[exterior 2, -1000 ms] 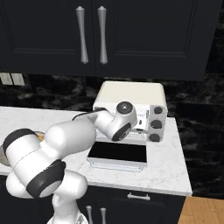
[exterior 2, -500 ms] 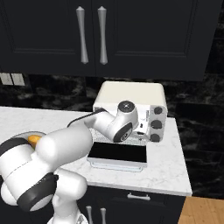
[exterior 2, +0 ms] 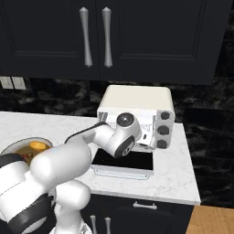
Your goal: Pick up the kebab skewer and baguette bread, and place them inside the toaster oven. Close the toaster oven door and start by setting the timer.
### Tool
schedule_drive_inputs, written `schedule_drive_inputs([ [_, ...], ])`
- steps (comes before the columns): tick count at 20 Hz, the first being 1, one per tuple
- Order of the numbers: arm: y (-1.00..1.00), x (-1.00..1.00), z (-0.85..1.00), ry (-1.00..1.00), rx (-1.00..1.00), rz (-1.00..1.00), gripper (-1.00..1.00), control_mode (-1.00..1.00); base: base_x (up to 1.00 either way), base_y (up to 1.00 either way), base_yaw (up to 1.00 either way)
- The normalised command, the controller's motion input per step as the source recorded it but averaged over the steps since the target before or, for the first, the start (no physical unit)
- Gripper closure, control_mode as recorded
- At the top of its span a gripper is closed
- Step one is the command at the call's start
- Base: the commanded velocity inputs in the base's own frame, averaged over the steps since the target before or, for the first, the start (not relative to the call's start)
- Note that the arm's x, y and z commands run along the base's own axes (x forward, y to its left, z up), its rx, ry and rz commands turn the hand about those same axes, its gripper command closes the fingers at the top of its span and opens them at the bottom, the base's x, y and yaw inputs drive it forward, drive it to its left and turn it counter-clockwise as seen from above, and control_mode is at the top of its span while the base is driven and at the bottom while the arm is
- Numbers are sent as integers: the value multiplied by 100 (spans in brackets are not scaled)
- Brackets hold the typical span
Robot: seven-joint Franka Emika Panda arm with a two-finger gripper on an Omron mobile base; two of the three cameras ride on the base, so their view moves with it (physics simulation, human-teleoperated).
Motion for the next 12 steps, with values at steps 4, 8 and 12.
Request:
schedule_drive_inputs([
  [4,0,-58,-11,2,2,0,-100,-100,0,0,0],
  [8,-1,-25,64,0,13,7,-100,-100,0,0,0],
  [12,-6,-27,93,-1,20,15,-100,-100,0,0,0],
])
